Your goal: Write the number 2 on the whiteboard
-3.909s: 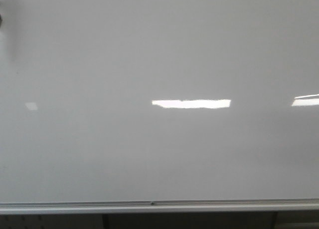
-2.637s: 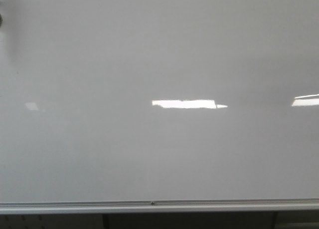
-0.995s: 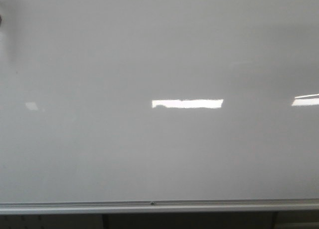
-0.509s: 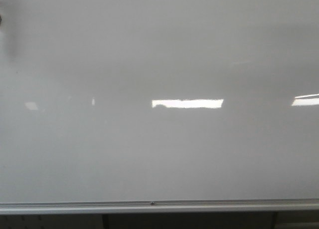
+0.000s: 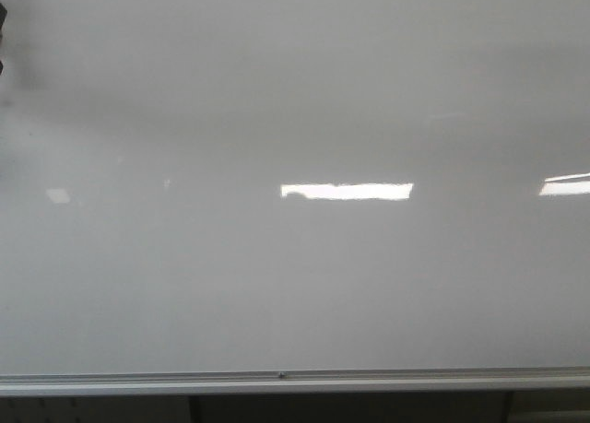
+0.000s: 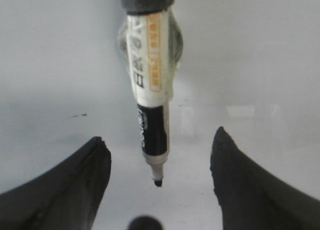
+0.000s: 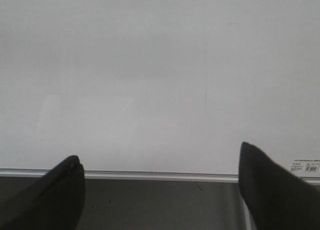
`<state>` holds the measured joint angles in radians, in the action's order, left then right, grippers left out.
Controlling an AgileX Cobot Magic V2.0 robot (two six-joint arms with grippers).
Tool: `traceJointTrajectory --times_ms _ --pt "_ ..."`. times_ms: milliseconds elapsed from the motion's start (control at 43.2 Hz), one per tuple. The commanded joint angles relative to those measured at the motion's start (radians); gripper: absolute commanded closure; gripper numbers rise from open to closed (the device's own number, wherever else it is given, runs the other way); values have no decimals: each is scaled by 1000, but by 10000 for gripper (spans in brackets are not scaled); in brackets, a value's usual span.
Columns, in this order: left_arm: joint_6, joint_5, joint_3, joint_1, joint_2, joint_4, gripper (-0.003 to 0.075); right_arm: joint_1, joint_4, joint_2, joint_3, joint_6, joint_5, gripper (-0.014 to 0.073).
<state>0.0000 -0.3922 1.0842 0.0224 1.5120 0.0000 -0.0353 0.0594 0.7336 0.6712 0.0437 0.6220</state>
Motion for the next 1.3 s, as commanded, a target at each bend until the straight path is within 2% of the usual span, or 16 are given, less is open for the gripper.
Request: traceJointTrajectory --times_ms 0,185,463,671,786,972,1133,1272 --pt "-5 96 37 7 -17 -8 332 -3 1 2 30 12 -55 -48" --pt "-5 127 40 7 11 -8 414 -3 1 2 30 12 -55 -48" --pt "-5 139 40 7 17 -8 628 -3 1 2 30 12 -55 -48" --pt "-5 98 42 7 -13 0 724 -3 1 2 30 12 -73 -48" --pt "0 -7 54 7 -70 0 741 -3 1 2 31 12 -90 -48" --pt "205 -287 87 53 -184 0 741 17 25 5 44 12 -19 -48" --pt "319 -502 89 154 -279 -78 741 67 34 16 80 18 95 -48" --pt "474 -602 89 283 -326 -169 741 125 72 30 128 96 222 -48"
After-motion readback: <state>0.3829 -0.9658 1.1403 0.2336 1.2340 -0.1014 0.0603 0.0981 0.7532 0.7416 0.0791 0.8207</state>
